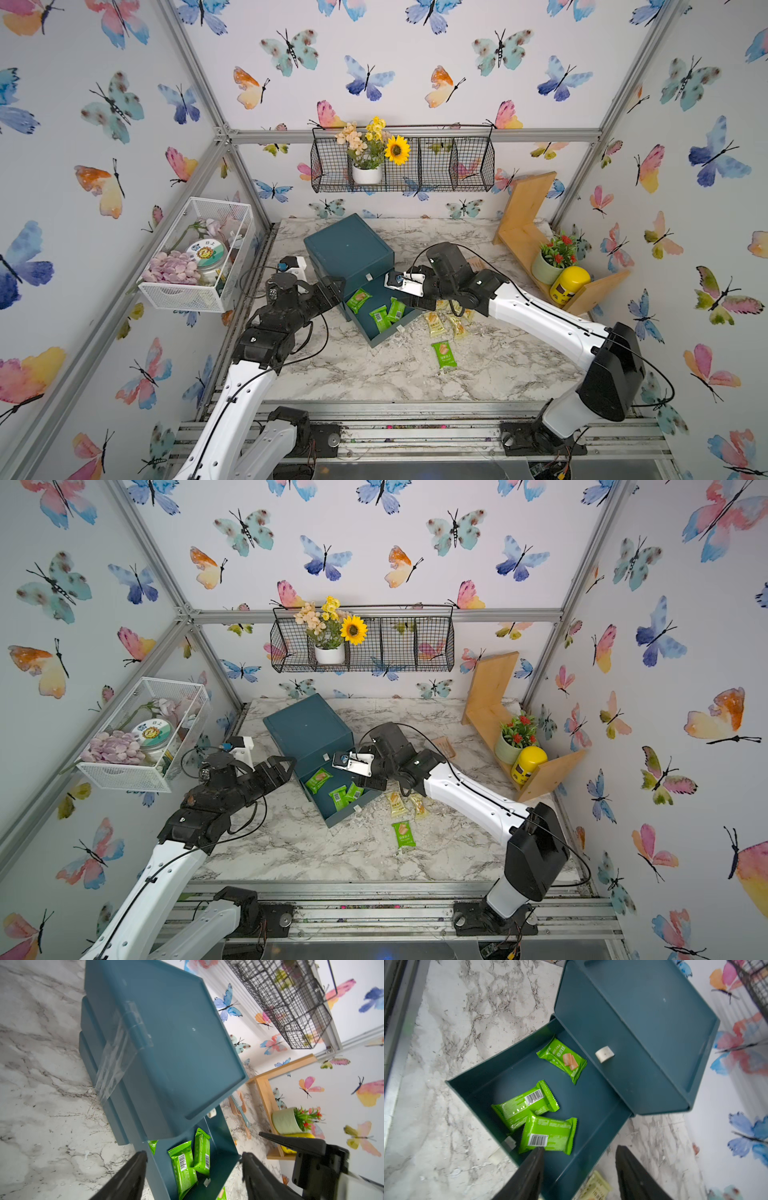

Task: Take the cookies out of the drawer
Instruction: Pick up the cookie from the drawer.

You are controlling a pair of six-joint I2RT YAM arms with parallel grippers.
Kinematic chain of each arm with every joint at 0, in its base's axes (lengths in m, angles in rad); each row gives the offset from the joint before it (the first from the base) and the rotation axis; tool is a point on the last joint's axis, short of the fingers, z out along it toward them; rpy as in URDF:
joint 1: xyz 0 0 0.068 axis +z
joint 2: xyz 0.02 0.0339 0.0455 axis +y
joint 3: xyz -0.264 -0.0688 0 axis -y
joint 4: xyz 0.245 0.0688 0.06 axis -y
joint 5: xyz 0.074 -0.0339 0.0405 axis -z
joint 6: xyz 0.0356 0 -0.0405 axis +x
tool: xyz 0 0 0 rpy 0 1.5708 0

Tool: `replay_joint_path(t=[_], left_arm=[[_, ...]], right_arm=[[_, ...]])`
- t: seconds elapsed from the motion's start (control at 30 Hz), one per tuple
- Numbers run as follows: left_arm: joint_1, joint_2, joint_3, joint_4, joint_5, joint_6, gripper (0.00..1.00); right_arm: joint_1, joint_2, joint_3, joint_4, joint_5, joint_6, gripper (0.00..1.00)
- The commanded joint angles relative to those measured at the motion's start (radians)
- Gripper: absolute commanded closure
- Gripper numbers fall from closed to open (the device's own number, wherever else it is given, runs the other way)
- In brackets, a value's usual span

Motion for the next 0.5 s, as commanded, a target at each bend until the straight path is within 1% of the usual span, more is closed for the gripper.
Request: replay_joint_path(t=[0.0,0.03,0.07,0.13,0.17,0.2,0.23,0.37,0.47], left_arm=[[-0.082,-0.020,0.025,-0.121,0.026,0.119,0.24],[-0.134,-0.011,0.023,-0.128,-0.004,0.113,0.24],[-0.188,0.003,0.027,-0.133,-0.045,0.105,0.24],[-0.346,0.052,0.053,-0.149,-0.178,0.100,0.22],[-0.408,0.082,0.066,-0.156,-0.236,0.096,0.22],[-0.461,0.122,0.090,-0.166,-0.281,0.093,0.22],[-0.496,0.167,0.122,-0.178,-0.300,0.094,0.22],[-0.549,0.338,0.251,-0.243,-0.334,0.117,0.23],[-0.560,0.453,0.355,-0.327,-0.393,0.139,0.26]], right_arm=[[0.000,-0.102,-0.103,0.173,0.047,0.368,0.41],[0.000,-0.125,-0.139,0.179,0.063,0.467,0.42],[0.000,-0.144,-0.167,0.169,0.056,0.527,0.43],[0.000,-0.188,-0.243,0.160,0.011,0.638,0.45],[0.000,-0.209,-0.279,0.171,-0.006,0.689,0.46],[0.000,-0.238,-0.320,0.193,-0.030,0.743,0.46],[0.000,-0.270,-0.372,0.232,-0.056,0.793,0.46],[0.000,-0.378,-0.574,0.417,-0.080,0.951,0.47],[0.000,-0.424,-0.708,0.565,-0.074,1.016,0.47]])
